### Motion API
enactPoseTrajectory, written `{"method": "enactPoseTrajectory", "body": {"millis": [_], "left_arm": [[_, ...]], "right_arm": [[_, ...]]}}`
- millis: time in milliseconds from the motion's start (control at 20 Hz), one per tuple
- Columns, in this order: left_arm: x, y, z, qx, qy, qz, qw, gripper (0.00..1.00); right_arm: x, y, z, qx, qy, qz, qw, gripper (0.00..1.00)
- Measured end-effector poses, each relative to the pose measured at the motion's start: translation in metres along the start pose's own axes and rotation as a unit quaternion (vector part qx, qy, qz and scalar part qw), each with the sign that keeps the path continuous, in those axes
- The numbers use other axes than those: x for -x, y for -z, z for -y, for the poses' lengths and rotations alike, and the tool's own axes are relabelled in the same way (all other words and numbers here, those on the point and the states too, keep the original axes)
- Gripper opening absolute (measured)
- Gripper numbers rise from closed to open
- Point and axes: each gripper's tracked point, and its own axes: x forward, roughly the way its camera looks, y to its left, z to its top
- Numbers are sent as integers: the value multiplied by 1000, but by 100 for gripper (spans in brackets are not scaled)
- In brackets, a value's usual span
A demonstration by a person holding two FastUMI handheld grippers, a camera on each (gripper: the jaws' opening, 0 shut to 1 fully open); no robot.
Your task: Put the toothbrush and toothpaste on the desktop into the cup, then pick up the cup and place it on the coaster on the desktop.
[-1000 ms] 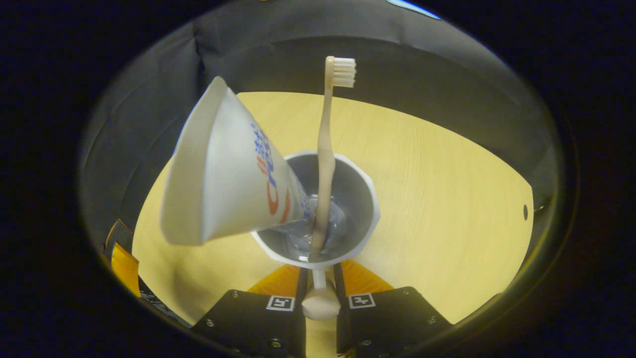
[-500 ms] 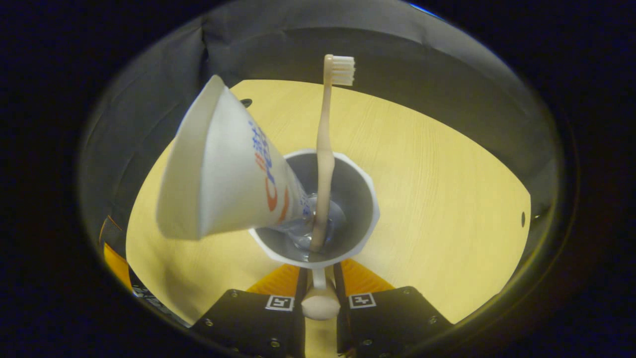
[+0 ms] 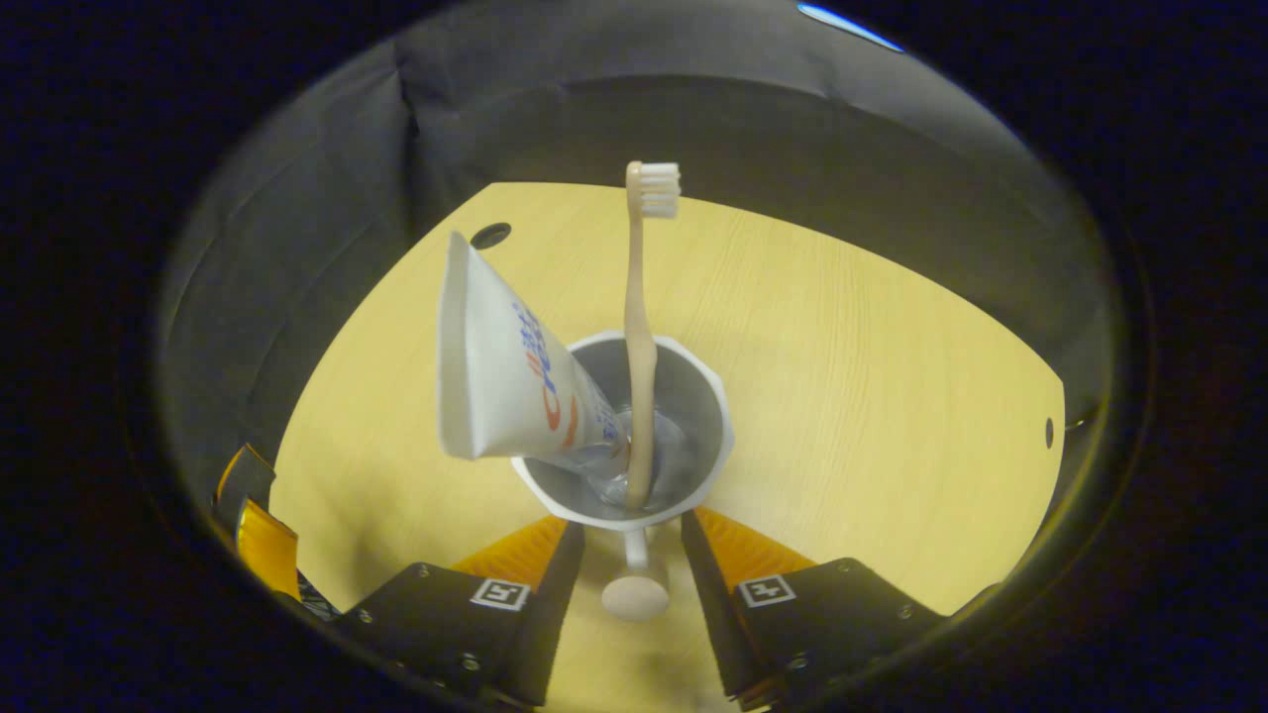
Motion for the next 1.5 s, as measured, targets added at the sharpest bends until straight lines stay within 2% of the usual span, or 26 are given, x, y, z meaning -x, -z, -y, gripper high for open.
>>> {"method": "enactPoseTrajectory", "body": {"millis": [50,100,150,450,650,750,800,850,950,1000,1250,1350,1400,1500], "left_arm": [[0,-1,4,-1,2,1,1000,96],[0,-2,7,-4,5,2,1000,96],[0,-4,12,-8,7,2,1000,96],[9,-22,43,-34,26,21,999,96],[16,-37,67,-47,43,39,997,96],[21,-46,83,-48,56,48,996,96],[22,-51,91,-50,62,53,995,92],[24,-57,100,-54,67,60,994,92],[28,-65,116,-63,76,73,992,92],[31,-68,124,-66,82,78,991,96],[45,-76,153,-65,92,101,989,100],[51,-79,159,-64,87,111,988,100],[54,-80,161,-64,84,114,988,92],[55,-79,162,-68,75,117,988,92]], "right_arm": [[6,-2,-1,-1,-3,8,1000,70],[11,-2,-1,0,-4,15,1000,90],[18,-3,0,2,-3,23,1000,96],[70,-5,11,-6,2,92,996,97],[122,-6,32,-11,31,174,984,97],[151,-6,44,-14,51,226,973,97],[166,-4,51,-14,63,252,966,92],[180,-2,57,-13,75,276,958,97],[207,3,69,-11,97,324,941,97],[220,5,73,-7,108,346,932,97],[277,23,88,17,161,413,896,97],[289,27,93,25,170,426,888,96],[288,27,94,30,174,428,886,96],[286,26,96,37,175,430,885,94]]}}
